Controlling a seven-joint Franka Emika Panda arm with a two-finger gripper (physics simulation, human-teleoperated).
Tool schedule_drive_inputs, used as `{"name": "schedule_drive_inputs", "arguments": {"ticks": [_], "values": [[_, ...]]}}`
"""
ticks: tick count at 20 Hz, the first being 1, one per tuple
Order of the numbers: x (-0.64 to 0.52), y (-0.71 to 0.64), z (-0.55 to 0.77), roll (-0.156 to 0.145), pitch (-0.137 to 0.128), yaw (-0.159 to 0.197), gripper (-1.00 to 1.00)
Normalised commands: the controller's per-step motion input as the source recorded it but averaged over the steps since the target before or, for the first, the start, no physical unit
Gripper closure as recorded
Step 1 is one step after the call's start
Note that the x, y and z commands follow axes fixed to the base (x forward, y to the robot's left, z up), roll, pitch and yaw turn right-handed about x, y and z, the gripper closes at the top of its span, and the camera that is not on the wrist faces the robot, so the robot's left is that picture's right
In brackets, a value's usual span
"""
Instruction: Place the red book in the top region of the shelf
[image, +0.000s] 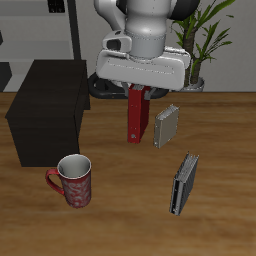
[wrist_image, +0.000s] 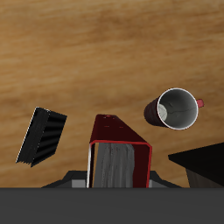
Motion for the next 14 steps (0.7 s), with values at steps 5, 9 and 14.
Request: {"name": "schedule_drive_inputs", "arguments": {"ticks": [5, 9, 14], "values": [[-0.39, -0.13, 0.17, 0.010, -0.016, 0.025, 1.00], [-0.43, -0.10, 0.13, 0.001, 0.003, -0.009, 1.00], [-0.45, -0.08, 0.15, -0.019, -0.010, 0.005, 1.00]]}}
